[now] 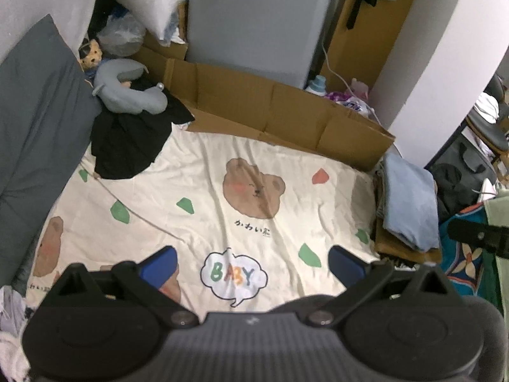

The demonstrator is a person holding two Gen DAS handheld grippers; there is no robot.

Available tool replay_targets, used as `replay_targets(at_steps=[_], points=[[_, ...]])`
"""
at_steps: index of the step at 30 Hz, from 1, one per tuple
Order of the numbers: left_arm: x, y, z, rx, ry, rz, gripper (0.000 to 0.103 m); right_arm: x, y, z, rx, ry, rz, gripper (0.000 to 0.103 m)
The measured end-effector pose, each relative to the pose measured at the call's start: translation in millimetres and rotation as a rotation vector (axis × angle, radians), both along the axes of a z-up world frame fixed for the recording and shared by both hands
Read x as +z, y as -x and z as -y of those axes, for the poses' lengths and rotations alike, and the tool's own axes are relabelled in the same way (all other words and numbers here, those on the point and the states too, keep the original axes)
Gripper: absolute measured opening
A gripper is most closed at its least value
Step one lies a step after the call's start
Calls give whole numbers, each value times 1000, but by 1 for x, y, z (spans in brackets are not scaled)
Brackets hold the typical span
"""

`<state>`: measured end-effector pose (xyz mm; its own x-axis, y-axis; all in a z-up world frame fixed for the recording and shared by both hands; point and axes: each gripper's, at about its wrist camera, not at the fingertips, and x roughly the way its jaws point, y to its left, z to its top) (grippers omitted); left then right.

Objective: Fold clothes

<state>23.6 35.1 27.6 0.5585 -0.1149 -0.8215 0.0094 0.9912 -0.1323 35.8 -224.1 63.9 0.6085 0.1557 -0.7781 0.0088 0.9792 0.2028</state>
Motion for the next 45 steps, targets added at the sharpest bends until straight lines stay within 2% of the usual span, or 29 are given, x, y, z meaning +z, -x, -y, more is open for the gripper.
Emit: replay_targets(at_steps=[7,18,32,37,45], points=[[-3,10,16,-11,-45,46,102,-13,2,-3,39,38,4,103],[-11,20,23,-40,-70,23,102,-14,16,0,49,47,67,102],[-19,17,19,-21,-43,-25,102,-24,14,11,45,-31,-33,102],[-19,17,20,-24,-52,-29,102,-24,15,0,67,22,-36,102],[-18,17,22,-15,-74,-41,102,-24,12,-2,85,22,-52,102]])
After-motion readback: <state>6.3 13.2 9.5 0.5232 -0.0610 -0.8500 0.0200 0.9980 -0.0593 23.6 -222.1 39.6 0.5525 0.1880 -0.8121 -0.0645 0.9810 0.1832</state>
